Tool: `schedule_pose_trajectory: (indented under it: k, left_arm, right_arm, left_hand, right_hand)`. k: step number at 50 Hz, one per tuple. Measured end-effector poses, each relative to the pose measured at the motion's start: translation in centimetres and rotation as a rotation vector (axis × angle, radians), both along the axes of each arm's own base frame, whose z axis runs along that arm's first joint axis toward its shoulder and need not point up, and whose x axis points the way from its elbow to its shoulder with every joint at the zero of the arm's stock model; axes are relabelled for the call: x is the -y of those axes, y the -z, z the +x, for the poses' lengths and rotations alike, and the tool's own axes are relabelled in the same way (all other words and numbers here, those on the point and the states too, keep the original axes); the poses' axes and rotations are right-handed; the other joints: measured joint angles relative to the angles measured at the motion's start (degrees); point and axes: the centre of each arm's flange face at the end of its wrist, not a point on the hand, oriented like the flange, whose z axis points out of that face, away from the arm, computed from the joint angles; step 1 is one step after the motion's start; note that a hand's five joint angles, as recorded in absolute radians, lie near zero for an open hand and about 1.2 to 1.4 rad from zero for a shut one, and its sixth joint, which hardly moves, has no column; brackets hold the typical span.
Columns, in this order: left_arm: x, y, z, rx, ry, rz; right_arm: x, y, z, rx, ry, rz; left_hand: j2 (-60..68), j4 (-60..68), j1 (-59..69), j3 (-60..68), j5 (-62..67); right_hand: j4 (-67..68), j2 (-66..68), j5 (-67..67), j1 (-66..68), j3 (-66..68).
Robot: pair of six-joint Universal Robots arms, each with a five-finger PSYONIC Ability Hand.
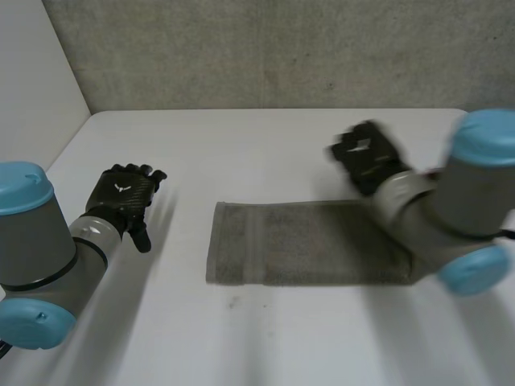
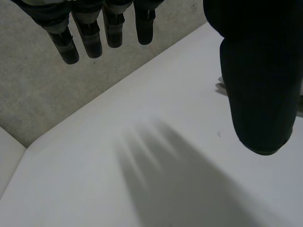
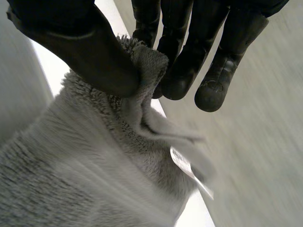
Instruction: Fold the towel.
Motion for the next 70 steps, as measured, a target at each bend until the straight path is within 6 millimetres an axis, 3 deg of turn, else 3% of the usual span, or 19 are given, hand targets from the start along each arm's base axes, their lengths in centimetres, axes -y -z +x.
schedule_pose_trajectory:
  k: [5, 8, 13, 16, 17, 20, 25, 28, 32, 38, 42, 45, 47, 51, 55, 59, 64, 67, 70]
  left_arm:
    - [0.1, 0.0, 0.1, 0.001, -0.004, 0.001]
    - [0.0, 0.1, 0.2, 0.001, -0.005, 0.004]
    - [-0.1, 0.2, 0.2, 0.002, -0.005, 0.007]
    - [-0.1, 0.2, 0.2, 0.002, -0.005, 0.009]
    - [-0.1, 0.2, 0.2, 0.003, -0.004, 0.009]
    - [-0.2, 0.3, 0.2, 0.003, -0.003, 0.01]
    - [-0.3, 0.2, 0.1, 0.003, 0.001, 0.009]
    - [-0.3, 0.2, -0.1, 0.002, 0.006, 0.008]
    - [-0.4, 0.2, -0.2, 0.002, 0.012, 0.006]
    - [-0.4, 0.1, -0.4, 0.001, 0.017, 0.004]
    - [-0.5, 0.2, -0.5, 0.002, 0.02, 0.006]
    - [-0.6, 0.3, -0.5, 0.003, 0.022, 0.008]
    - [-0.7, 0.3, -0.5, 0.003, 0.023, 0.01]
    - [-0.8, 0.3, -0.5, 0.003, 0.023, 0.01]
    - [-0.8, 0.3, -0.6, 0.003, 0.024, 0.008]
    - [-0.8, 0.1, -0.6, 0.002, 0.024, 0.004]
    - [-0.7, -0.4, -0.6, -0.003, 0.023, -0.012]
    - [-0.8, -0.8, -0.7, -0.007, 0.022, -0.023]
    - [-0.8, -1.2, -0.7, -0.012, 0.022, -0.035]
  right_arm:
    - [-6.5, 3.1, 7.6, -0.022, -0.221, 0.031]
    - [-9.6, 5.4, 10.0, -0.052, -0.313, 0.059]
    - [-12.5, 8.0, 11.8, -0.093, -0.39, 0.09]
    - [-13.2, 8.5, 11.8, -0.101, -0.401, 0.102]
    - [-13.2, 8.4, 11.7, -0.099, -0.399, 0.104]
    - [-12.0, 6.8, 10.3, -0.059, -0.348, 0.104]
    - [-8.7, 4.0, 6.4, 0.058, -0.209, 0.123]
    - [-6.5, 2.7, 2.9, 0.156, -0.093, 0.168]
    - [-5.0, 2.9, -0.7, 0.223, 0.007, 0.249]
    - [-4.0, 5.5, -5.7, 0.232, 0.109, 0.407]
    - [-3.6, 7.1, -7.6, 0.166, 0.139, 0.432]
    - [-3.2, 7.8, -8.3, 0.109, 0.149, 0.42]
    - [-2.7, 7.9, -8.7, 0.061, 0.159, 0.387]
    - [-1.6, 7.3, -8.9, 0.006, 0.177, 0.316]
    - [-1.1, 5.5, -6.9, -0.003, 0.132, 0.225]
    - [-2.5, 3.3, -2.3, 0.025, -0.001, 0.142]
    - [-7.1, 2.8, 5.0, 0.043, -0.236, 0.112]
    - [-10.3, 3.7, 8.2, 0.029, -0.354, 0.131]
    - [-12.9, 5.1, 10.2, -0.005, -0.433, 0.169]
  left_hand:
    - [0.0, 0.0, 0.0, 0.0, 0.0]
    - [0.0, 0.0, 0.0, 0.0, 0.0]
    - [0.0, 0.0, 0.0, 0.0, 0.0]
    - [0.0, 0.0, 0.0, 0.0, 0.0]
    - [0.0, 0.0, 0.0, 0.0, 0.0]
    - [0.0, 0.0, 0.0, 0.0, 0.0]
    - [0.0, 0.0, 0.0, 0.0, 0.0]
    - [0.0, 0.0, 0.0, 0.0, 0.0]
    - [0.0, 0.0, 0.0, 0.0, 0.0]
    - [0.0, -0.01, 0.0, 0.0, 0.0]
    - [-0.01, -0.02, 0.0, 0.0, 0.0]
    - [-0.01, -0.02, 0.0, 0.0, 0.0]
    - [-0.01, -0.03, 0.0, 0.0, 0.0]
    - [-0.01, -0.03, 0.0, 0.0, 0.0]
    - [-0.01, -0.03, 0.0, 0.0, 0.0]
    - [-0.01, -0.03, 0.0, 0.0, 0.0]
    - [0.0, -0.03, 0.0, 0.0, 0.0]
    - [0.0, -0.03, 0.0, 0.0, 0.0]
    - [0.0, -0.03, 0.0, 0.0, 0.0]
  right_hand:
    - [0.0, 0.0, 0.0, 0.0, 0.0]
    - [0.0, 0.0, 0.0, -0.06, 0.0]
    - [-2.61, -2.45, -2.76, -2.52, -2.59]
    - [-33.88, -35.23, -35.33, -35.14, -34.92]
    - [-38.46, -39.79, -40.07, -39.74, -38.39]
    - [-60.01, -58.96, -61.35, -59.41, -59.86]
    - [-62.09, -60.52, -63.32, -62.1, -62.59]
    - [-62.09, -60.52, -63.32, -62.21, -62.59]
    - [-62.09, -60.52, -63.32, -62.32, -62.59]
    - [-61.51, -59.66, -61.32, -60.06, -60.88]
    - [-30.89, -28.53, -30.2, -29.0, -30.37]
    - [-20.42, -17.31, -20.59, -18.14, -19.94]
    - [-4.09, -1.79, -4.2, -3.37, -3.83]
    - [0.05, 0.53, -0.56, -1.14, 0.03]
    - [0.05, 0.53, -0.33, -0.43, 0.03]
    - [0.05, 0.53, -0.15, -0.19, 0.03]
    - [0.05, 0.53, -0.14, -0.15, 0.03]
    - [0.05, 0.53, -0.14, -0.11, 0.03]
    - [0.05, 0.53, -0.19, -0.11, 0.03]
